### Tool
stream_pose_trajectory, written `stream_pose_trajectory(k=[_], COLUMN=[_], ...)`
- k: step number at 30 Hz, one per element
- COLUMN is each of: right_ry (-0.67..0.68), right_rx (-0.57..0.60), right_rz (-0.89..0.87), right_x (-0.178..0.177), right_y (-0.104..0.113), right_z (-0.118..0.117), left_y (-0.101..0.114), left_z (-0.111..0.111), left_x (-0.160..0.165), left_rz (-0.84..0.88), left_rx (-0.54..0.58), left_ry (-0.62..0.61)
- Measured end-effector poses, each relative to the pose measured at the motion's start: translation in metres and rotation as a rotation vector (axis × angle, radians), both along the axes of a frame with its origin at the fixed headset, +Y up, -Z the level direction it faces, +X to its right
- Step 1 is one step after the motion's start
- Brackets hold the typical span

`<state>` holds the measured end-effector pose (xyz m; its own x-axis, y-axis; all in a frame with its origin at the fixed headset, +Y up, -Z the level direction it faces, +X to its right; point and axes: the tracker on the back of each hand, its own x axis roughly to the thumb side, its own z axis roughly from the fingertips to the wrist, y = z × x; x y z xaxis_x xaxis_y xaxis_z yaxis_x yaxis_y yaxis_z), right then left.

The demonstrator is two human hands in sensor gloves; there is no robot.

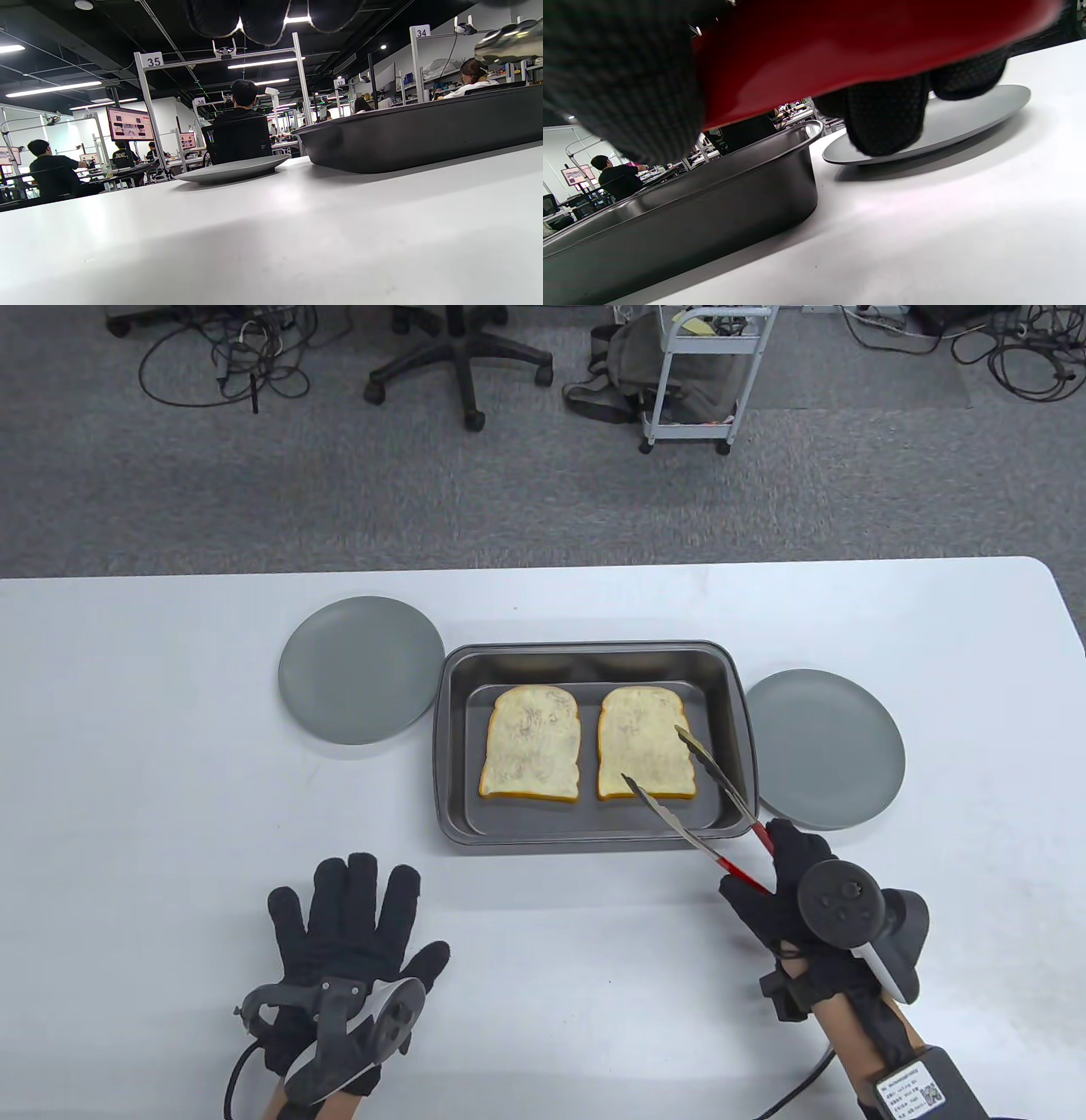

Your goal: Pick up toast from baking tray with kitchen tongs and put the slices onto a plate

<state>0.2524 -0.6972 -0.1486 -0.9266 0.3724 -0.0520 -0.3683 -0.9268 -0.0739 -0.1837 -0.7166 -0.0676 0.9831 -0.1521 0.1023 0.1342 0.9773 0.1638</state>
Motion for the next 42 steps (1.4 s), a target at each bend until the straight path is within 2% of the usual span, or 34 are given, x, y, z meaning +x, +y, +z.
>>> stream_pose_trajectory(k=[12, 20, 25, 28, 32, 34, 36, 39, 42], right_ry=[-0.003, 0.007, 0.006, 0.001, -0.011, -0.019, -0.026, -0.034, -0.039], right_rx=[-0.022, -0.025, -0.03, -0.04, -0.053, -0.062, -0.069, -0.081, -0.085], right_rz=[-0.035, -0.043, -0.064, -0.073, -0.09, -0.097, -0.105, -0.115, -0.123], right_x=[0.007, 0.007, 0.01, 0.013, 0.018, 0.021, 0.023, 0.026, 0.028], right_y=[-0.001, -0.001, 0.0, -0.001, -0.002, -0.002, -0.003, -0.004, -0.005], right_z=[-0.001, -0.001, -0.001, -0.002, -0.004, -0.005, -0.006, -0.008, -0.009], left_y=[0.004, 0.019, 0.024, 0.029, 0.029, 0.026, 0.02, 0.01, -0.001], left_z=[-0.001, -0.009, -0.036, -0.061, -0.102, -0.126, -0.148, -0.18, -0.207], left_x=[-0.004, -0.03, -0.062, -0.083, -0.111, -0.126, -0.137, -0.149, -0.16], left_rz=[0.019, 0.183, 0.403, 0.511, 0.721, 0.861, 0.992, 1.042, 0.999], left_rx=[-0.001, -0.032, -0.108, -0.185, -0.267, -0.353, -0.414, -0.486, -0.491], left_ry=[0.015, 0.081, 0.145, 0.215, 0.326, 0.42, 0.456, 0.515, 0.612])
